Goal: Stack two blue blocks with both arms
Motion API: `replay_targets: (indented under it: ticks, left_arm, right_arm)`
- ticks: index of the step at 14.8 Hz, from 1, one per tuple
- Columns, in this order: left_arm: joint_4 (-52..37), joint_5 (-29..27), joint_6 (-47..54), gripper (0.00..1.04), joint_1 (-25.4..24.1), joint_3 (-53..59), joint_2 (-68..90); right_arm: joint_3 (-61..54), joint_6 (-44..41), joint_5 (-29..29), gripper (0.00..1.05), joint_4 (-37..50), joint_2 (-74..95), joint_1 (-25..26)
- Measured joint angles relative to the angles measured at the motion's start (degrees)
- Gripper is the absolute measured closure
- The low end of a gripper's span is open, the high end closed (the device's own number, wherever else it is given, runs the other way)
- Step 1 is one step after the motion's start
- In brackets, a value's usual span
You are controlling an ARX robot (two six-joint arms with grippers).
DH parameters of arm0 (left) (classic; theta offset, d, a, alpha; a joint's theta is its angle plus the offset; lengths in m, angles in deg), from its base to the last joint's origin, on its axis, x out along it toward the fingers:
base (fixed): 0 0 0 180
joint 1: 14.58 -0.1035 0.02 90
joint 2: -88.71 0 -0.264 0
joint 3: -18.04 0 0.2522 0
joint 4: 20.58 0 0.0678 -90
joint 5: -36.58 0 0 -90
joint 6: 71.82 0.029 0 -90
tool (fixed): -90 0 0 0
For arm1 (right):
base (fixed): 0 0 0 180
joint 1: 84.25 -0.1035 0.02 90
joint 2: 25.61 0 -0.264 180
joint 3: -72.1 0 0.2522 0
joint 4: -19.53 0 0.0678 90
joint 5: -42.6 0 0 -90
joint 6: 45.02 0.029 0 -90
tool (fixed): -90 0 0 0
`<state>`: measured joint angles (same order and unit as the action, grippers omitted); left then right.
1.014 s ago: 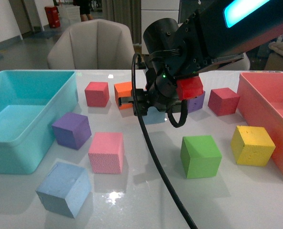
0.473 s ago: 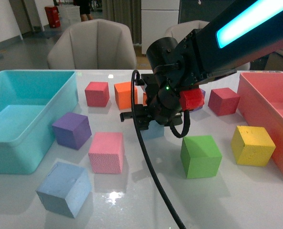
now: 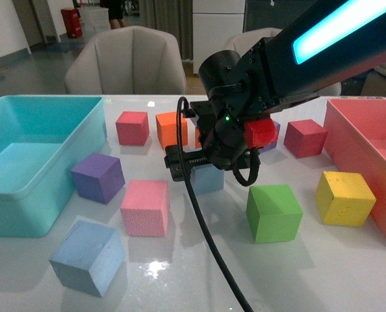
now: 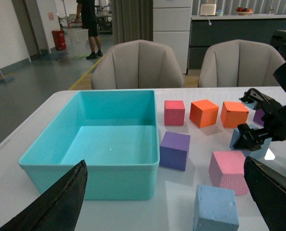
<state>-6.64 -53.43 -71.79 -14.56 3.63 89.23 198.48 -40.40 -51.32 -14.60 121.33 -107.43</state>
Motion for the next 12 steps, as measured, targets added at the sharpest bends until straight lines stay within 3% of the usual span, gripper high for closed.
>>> replay_targets:
  ticks: [4,7,12]
  left_arm:
    - [0.0,0.0,0.0,0.07,0.0,0.0,0.0]
    - [0.0,0.02,0.0,0.07,0.0,0.0,0.0]
    - [0.0,0.0,0.0,0.07,0.0,0.0,0.0]
  right_arm:
    - [-3.1,0.28,-0.2,0.06,0.48,-5.18,0.35]
    - [-14.62,3.82,-1.09,0.06,7.8,-18.16,2.54]
    - [-23.15,6.88,1.29,0.06,14.99,-25.64,3.85]
